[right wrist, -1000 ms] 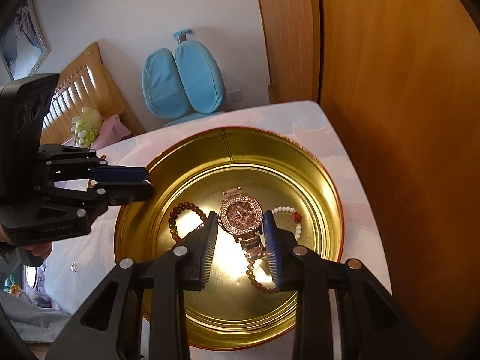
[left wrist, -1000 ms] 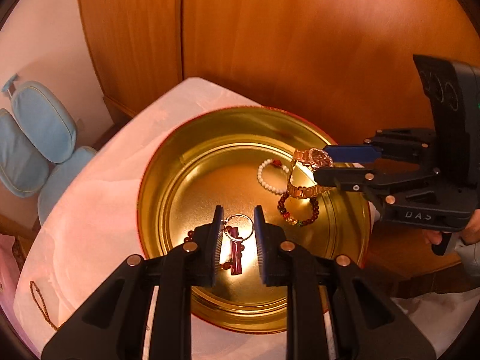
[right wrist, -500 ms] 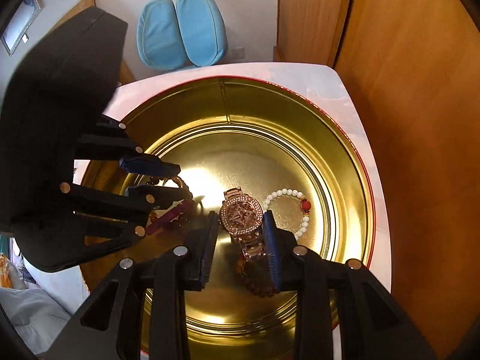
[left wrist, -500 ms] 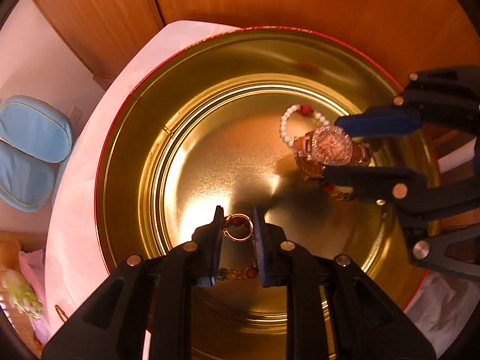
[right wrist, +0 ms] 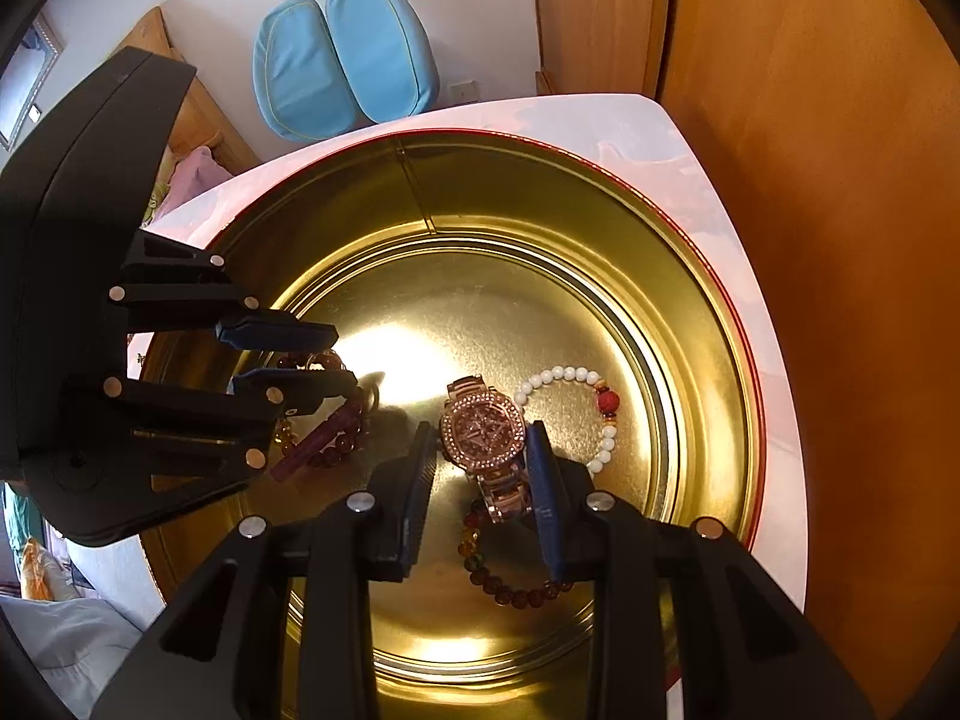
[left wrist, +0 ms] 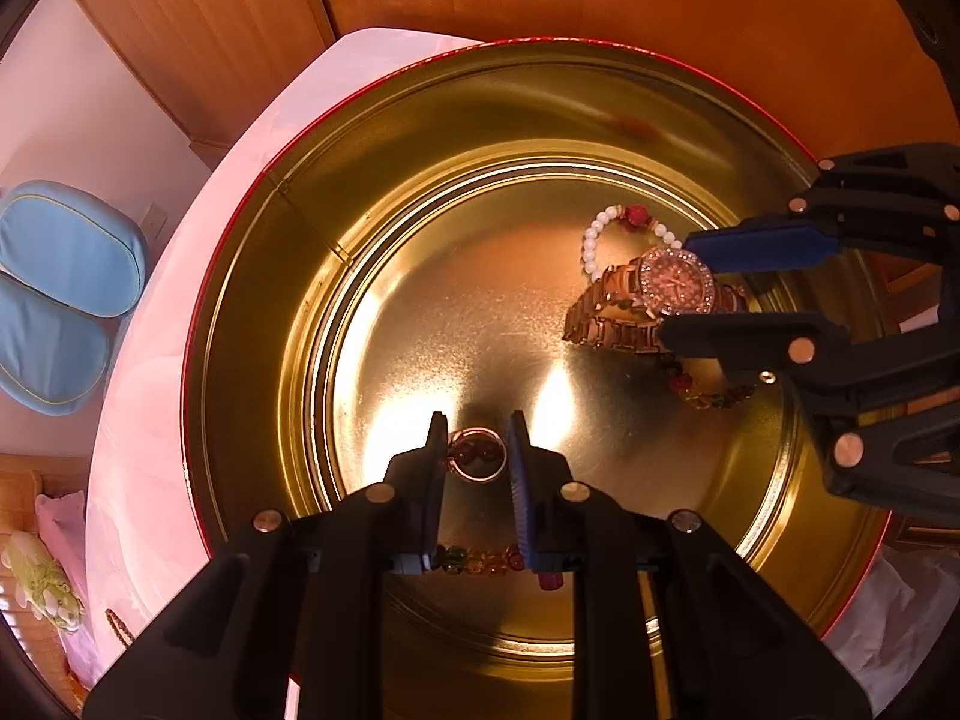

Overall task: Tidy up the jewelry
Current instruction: 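Open the left tool to drop the ring in the tin while the right tool drops the watch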

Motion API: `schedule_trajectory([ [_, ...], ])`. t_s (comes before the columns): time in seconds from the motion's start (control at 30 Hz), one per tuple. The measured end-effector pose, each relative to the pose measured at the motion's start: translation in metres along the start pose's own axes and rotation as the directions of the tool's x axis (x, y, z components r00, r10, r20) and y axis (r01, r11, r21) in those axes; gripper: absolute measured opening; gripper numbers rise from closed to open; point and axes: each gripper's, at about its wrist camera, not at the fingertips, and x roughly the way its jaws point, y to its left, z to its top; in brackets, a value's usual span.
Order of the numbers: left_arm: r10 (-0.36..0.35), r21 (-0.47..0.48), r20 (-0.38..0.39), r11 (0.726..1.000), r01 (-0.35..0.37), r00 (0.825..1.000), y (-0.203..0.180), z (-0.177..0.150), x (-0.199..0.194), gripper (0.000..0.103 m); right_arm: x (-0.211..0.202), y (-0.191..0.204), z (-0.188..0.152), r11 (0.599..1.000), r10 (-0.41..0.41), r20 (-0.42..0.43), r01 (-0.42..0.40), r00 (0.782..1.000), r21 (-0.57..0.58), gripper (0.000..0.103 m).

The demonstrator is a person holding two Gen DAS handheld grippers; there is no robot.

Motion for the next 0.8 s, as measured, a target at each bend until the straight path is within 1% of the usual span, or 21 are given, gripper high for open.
schedule_trajectory([
  [0.3, 0.007, 0.004, 0.004, 1.0, -0.007, 1.0, -0.002, 0.001, 0.003, 0.021, 0.006, -0.012, -0.003, 0.999, 0.015, 0.01, -0.016, 1.0, 0.044, 0.032],
  [0.4, 0.045, 0.03, 0.041, 0.998, -0.046, 0.998, -0.008, -0.002, -0.002, 0.021, 0.0, -0.012, 0.001, 0.999, 0.036, 0.027, -0.037, 0.999, 0.038, 0.033],
  [0.43, 0.055, 0.04, 0.05, 0.998, -0.057, 0.997, -0.01, -0.002, -0.004, 0.03, -0.003, -0.01, 0.001, 0.999, 0.043, 0.046, -0.044, 0.998, 0.025, 0.034],
  [0.47, 0.06, 0.046, 0.053, 0.997, -0.063, 0.997, -0.013, -0.002, -0.005, 0.042, -0.008, -0.009, 0.002, 0.999, 0.045, 0.068, -0.046, 0.997, 0.019, 0.05],
  [0.5, 0.073, 0.052, 0.053, 0.996, -0.075, 0.996, -0.015, -0.002, -0.005, 0.076, -0.011, -0.009, 0.003, 0.999, 0.041, 0.09, -0.043, 0.995, 0.024, 0.081],
  [0.53, 0.097, 0.059, 0.061, 0.993, -0.101, 0.993, -0.017, -0.002, -0.006, 0.086, -0.015, -0.01, 0.003, 0.999, 0.032, 0.112, -0.037, 0.993, 0.039, 0.092],
  [0.57, 0.115, 0.071, 0.072, 0.99, -0.12, 0.991, -0.02, -0.003, -0.007, 0.086, -0.018, -0.012, 0.003, 0.998, 0.039, 0.135, -0.046, 0.99, 0.051, 0.094],
  [0.6, 0.117, 0.076, 0.077, 0.99, -0.122, 0.99, -0.02, -0.003, -0.008, 0.086, -0.018, -0.011, 0.003, 0.998, 0.033, 0.135, -0.04, 0.99, 0.049, 0.094],
  [0.7, 0.129, 0.07, 0.05, 0.989, -0.132, 0.99, -0.019, -0.003, -0.004, 0.086, -0.014, -0.011, 0.003, 0.999, 0.029, 0.116, -0.034, 0.993, 0.038, 0.094],
  [0.8, 0.127, 0.08, 0.047, 0.988, -0.13, 0.991, -0.019, -0.005, -0.004, 0.086, -0.014, -0.011, 0.002, 0.999, 0.026, 0.117, -0.03, 0.993, 0.031, 0.094],
])
